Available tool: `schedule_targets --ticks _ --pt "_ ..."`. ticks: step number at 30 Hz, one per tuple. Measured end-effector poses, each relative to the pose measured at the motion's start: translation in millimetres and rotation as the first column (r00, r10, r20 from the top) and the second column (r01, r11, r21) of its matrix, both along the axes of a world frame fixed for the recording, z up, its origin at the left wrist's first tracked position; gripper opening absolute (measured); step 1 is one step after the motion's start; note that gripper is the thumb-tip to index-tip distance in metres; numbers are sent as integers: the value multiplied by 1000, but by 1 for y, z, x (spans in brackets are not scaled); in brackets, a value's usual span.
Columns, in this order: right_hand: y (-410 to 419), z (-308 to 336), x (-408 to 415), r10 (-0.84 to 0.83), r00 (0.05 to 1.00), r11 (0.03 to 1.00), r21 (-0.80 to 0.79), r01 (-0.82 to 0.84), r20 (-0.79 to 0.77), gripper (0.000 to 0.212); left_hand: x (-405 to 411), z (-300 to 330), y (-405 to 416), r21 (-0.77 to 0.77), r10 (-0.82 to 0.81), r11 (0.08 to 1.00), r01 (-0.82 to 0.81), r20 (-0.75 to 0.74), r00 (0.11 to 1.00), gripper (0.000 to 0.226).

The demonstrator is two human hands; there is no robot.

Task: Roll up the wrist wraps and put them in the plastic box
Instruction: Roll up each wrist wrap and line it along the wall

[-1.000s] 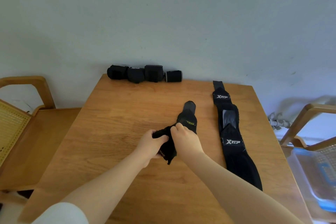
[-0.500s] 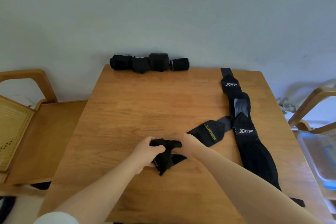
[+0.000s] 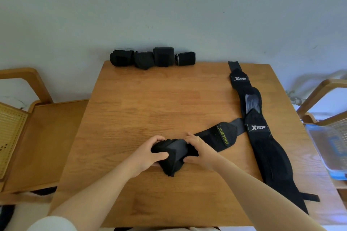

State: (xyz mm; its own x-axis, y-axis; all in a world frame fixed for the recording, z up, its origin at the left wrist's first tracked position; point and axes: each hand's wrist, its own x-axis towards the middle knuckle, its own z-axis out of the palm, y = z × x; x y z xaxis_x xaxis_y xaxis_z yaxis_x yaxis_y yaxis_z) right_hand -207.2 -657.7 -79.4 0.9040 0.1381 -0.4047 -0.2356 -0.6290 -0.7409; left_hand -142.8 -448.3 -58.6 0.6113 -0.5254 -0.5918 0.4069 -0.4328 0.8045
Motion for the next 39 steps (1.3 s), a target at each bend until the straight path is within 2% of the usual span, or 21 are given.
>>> schedule_targets --ticks 3,6,9,11,13,16,18,22,28,30,32,34,36,37,39 --pt "-1 -2 -2 -52 999 998 46 52 -16 33 0 -3 3 -40 31 999 -33 -44 999 35" --pt "-1 -3 -1 -80 997 995 57 81 -18 31 -2 -8 5 -64 75 995 -81 -91 993 33" --pt "4 0 0 -80 997 995 64 81 -20 28 0 -11 9 -32 121 992 -126 -119 985 33" --pt "8 3 -1 -141 989 987 70 144 -45 18 6 -11 8 19 97 995 -95 -90 991 33" --pt "17 6 1 -206 976 979 -20 205 -68 27 9 -9 6 62 70 996 -67 -58 996 33" --pt "47 10 4 -325 944 874 -362 323 56 41 10 -9 2 104 74 992 -68 -54 996 35" --pt "68 14 5 -381 922 825 -421 376 75 35 10 -9 0 108 86 991 -78 -69 994 33" --pt "87 15 2 -496 867 769 -439 465 51 14 12 -8 -1 136 55 990 -46 -65 996 32" --pt "86 28 5 -601 793 763 -371 529 -106 23 12 -6 -6 151 34 988 -24 -65 997 36" --pt "84 36 5 -593 784 794 -296 532 -183 29 13 -5 -6 145 30 989 -18 -85 996 35" --pt "80 43 2 -570 771 821 -148 552 -283 33 17 -3 -2 109 -3 994 17 -129 992 32" --pt "73 46 -5 -537 730 773 99 627 -424 36 22 -2 5 50 -65 996 74 -168 984 35" --pt "65 46 -10 -534 661 642 256 723 -528 51 27 -4 12 -5 -132 991 133 -175 976 41" --pt "64 44 -9 -549 641 615 259 744 -537 55 28 -5 15 -27 -154 988 152 -177 972 42" --pt "66 43 -5 -593 634 648 172 742 -496 58 31 -4 19 -68 -192 981 183 -184 964 40"
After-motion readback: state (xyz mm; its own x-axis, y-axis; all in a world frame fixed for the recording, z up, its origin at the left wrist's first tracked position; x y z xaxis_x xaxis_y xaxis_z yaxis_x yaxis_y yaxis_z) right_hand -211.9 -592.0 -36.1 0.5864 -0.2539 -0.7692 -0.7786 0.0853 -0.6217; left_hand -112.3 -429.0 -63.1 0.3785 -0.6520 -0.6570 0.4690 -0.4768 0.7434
